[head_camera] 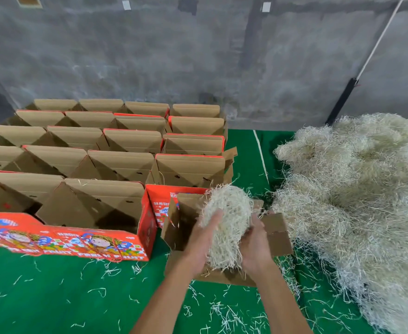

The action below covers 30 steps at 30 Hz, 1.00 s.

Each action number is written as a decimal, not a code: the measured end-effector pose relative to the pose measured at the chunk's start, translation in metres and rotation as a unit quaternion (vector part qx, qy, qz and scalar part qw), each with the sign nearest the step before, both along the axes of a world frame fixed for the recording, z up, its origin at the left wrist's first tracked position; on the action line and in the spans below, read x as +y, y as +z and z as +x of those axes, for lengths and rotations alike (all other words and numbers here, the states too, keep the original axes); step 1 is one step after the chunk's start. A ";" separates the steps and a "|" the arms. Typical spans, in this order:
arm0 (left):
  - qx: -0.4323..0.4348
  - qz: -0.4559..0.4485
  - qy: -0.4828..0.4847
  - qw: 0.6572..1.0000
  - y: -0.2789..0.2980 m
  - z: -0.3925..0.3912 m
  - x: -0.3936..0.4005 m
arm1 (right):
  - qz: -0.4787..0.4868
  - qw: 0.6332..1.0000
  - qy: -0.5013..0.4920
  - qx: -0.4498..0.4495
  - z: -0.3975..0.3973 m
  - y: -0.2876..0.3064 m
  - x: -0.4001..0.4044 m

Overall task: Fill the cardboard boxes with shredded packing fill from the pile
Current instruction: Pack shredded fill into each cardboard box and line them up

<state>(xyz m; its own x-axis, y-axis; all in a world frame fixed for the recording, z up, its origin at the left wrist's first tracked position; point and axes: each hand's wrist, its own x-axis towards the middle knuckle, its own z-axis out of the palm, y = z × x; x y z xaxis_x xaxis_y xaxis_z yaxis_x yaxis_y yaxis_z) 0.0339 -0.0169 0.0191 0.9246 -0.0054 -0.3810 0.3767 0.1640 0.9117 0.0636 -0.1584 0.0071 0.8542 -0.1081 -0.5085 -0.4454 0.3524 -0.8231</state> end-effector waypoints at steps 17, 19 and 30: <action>0.041 -0.153 0.102 0.982 -0.004 0.015 0.036 | -0.100 0.974 0.199 -0.036 0.006 0.002 -0.014; 0.037 0.013 0.062 0.997 -0.016 0.018 0.020 | -0.159 0.961 0.222 -0.051 0.002 -0.005 0.007; -0.080 0.186 0.208 0.957 -0.023 0.021 0.072 | -0.180 0.981 0.058 -0.049 0.035 0.003 -0.063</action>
